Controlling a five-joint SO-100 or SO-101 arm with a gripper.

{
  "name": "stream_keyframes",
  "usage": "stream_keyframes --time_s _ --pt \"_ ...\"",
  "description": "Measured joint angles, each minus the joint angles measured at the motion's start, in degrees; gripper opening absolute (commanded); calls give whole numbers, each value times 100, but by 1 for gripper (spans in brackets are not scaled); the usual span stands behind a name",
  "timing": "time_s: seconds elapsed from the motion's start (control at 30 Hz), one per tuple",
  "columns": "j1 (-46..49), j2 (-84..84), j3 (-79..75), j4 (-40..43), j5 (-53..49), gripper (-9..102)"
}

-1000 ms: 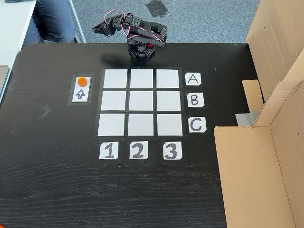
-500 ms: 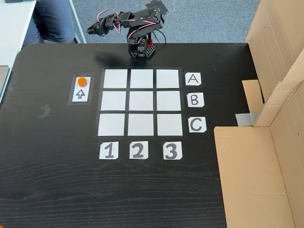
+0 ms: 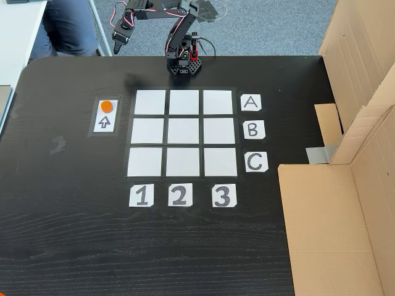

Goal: Pick up the round, orange token and place it in the grid on square A1.

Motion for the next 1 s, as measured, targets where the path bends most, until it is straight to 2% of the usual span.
stream_keyframes --time_s 0.17,0.43,0.7,1.0 --pt "-396 -1046 -1459 993 0 19" --pt "-1099 -2276 -2839 1213 158 26" --pt "-1881 -3322 -3981 1793 360 28" --pt "-2382 -4201 -4939 1837 580 36"
